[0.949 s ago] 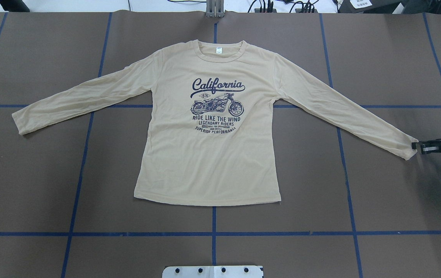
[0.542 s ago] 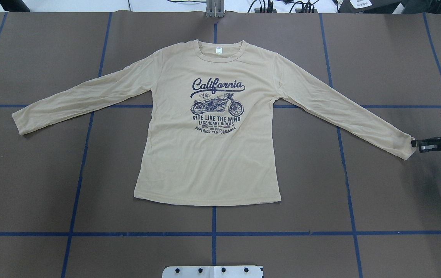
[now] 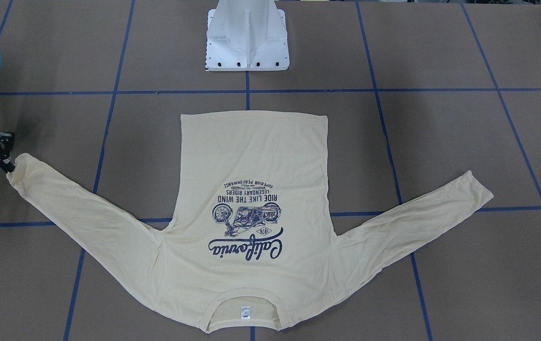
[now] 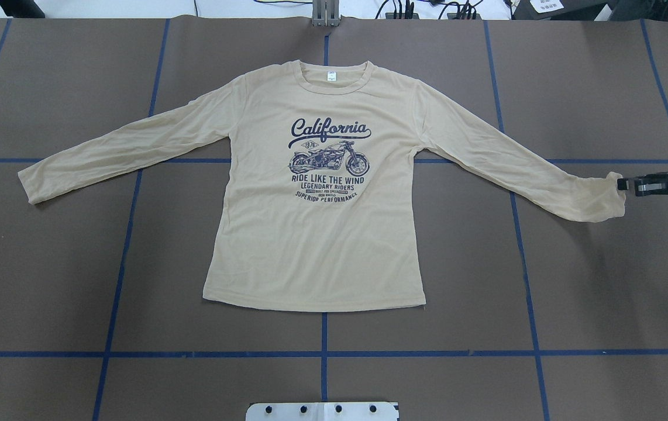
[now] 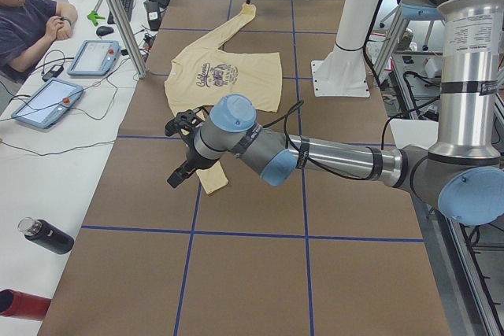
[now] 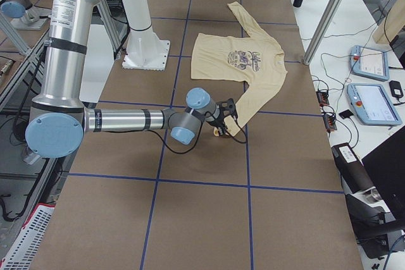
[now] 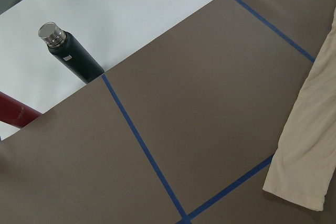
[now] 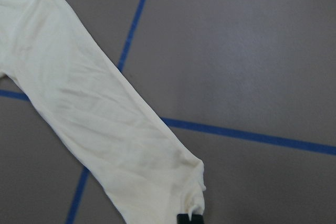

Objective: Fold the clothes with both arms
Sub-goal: 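Carry the sleeve cuff with the right gripper across the shirt front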

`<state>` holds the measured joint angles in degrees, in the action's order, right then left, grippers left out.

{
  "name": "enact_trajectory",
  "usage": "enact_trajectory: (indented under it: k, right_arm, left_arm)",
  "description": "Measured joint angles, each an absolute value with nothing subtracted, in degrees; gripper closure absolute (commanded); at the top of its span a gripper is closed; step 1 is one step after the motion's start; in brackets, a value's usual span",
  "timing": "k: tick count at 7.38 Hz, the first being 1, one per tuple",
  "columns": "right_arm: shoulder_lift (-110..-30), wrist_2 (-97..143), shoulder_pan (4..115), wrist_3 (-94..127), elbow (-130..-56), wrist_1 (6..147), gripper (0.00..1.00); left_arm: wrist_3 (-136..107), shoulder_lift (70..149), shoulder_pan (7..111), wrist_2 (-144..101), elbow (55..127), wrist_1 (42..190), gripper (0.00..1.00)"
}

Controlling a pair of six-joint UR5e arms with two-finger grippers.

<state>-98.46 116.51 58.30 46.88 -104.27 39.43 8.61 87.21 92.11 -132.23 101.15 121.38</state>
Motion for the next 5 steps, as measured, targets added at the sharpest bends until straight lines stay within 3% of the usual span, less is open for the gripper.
enact_trajectory:
  k: [2, 5]
  right_arm:
    - [-87.8, 115.7, 58.6, 53.6, -110.9, 51.9, 1.00]
    - [-61.8, 101.7, 48.6, 60.3, -109.3, 75.3, 1.00]
  left_arm:
    - [8.5, 87.2, 92.1, -132.3, 101.2, 121.4, 0.00]
    - [8.2, 87.2, 92.1, -132.2, 101.1, 121.3, 0.00]
